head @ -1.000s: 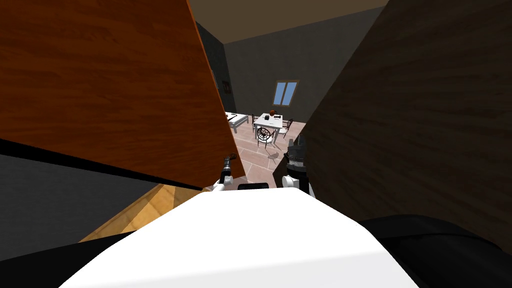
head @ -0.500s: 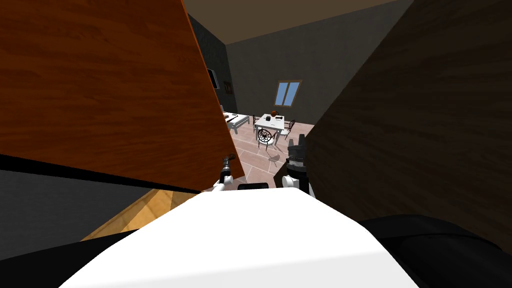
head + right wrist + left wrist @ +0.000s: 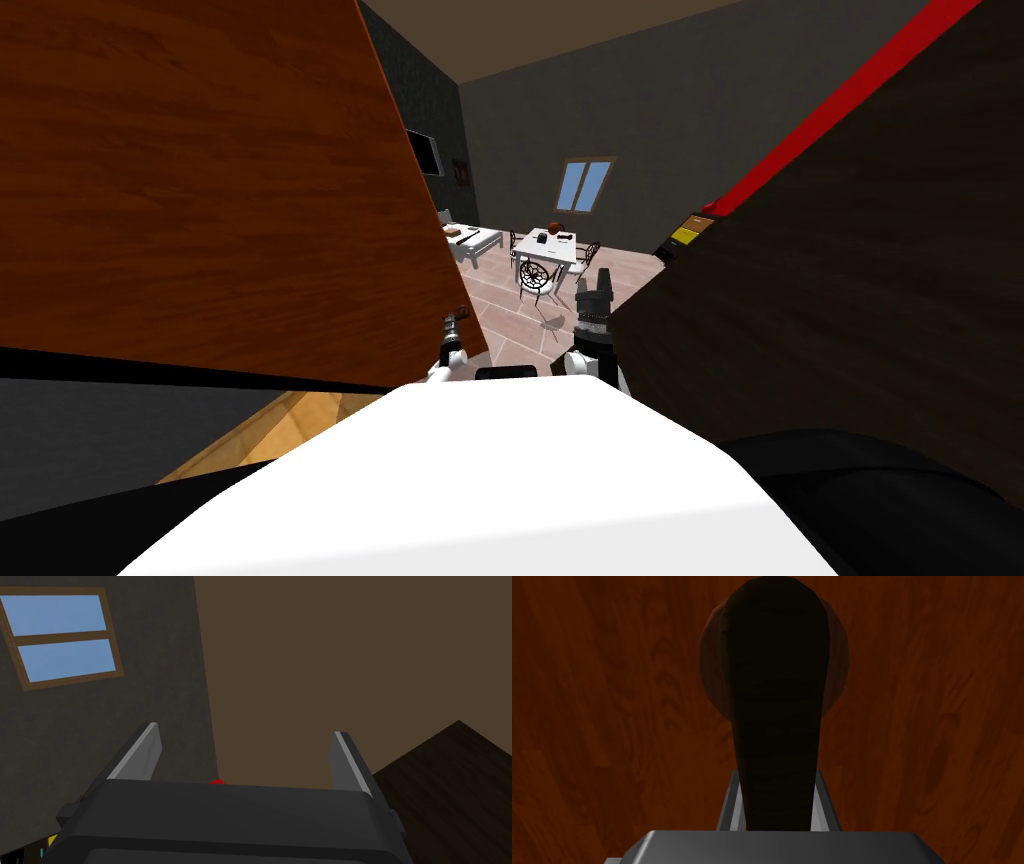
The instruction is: Push the door open
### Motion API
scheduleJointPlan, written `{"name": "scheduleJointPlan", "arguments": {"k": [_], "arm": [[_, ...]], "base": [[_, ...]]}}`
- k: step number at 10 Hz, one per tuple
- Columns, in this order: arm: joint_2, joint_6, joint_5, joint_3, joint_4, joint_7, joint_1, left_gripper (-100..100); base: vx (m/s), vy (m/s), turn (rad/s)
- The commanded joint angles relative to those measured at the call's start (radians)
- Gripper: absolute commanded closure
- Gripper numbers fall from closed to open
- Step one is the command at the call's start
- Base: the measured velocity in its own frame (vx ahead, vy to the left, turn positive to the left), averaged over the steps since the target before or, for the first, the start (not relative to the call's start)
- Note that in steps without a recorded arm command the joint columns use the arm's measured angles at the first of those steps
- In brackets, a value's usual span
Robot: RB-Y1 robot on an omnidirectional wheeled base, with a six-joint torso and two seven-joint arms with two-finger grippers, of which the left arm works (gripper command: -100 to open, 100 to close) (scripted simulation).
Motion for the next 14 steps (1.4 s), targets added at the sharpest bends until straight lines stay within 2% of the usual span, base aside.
{"name": "scheduleJointPlan", "arguments": {"k": [1, 3, 4, 5, 7, 8, 9, 11, 12, 13, 14], "arm": [[0.011, -0.016, 0.017, 0.029, 0.006, -0.016, -0.011, 100], [-0.005, -0.021, 0.032, 0.053, 0.006, -0.041, -0.014, 100], [-0.005, -0.021, 0.032, 0.053, 0.006, -0.041, -0.014, 100], [-0.022, -0.027, 0.046, 0.076, 0.006, -0.064, -0.016, 100], [-0.041, -0.032, 0.058, 0.095, 0.006, -0.083, -0.018, 100], [-0.041, -0.032, 0.058, 0.095, 0.006, -0.083, -0.018, 100], [-0.058, -0.035, 0.068, 0.110, 0.006, -0.099, -0.019, 100], [-0.073, -0.038, 0.075, 0.120, 0.006, -0.110, -0.021, 100], [-0.062, -0.037, 0.075, 0.122, 0.005, -0.105, -0.009, 100], [-0.030, -0.042, 0.092, 0.143, 0.001, -0.118, -0.009, 100], [-0.030, -0.042, 0.092, 0.143, 0.001, -0.118, -0.009, 100]], "base": [[0.189, -0.024, 0.055], [0.209, -0.025, 0.071], [0.143, -0.014, 0.047], [0.166, -0.017, 0.096], [0.204, -0.035, 0.095], [0.155, -0.020, 0.041], [0.171, -0.023, 0.076], [0.184, -0.021, 0.065], [0.065, 0.007, 0.038], [0.127, -0.017, 0.011], [0.170, -0.004, 0.037]]}}
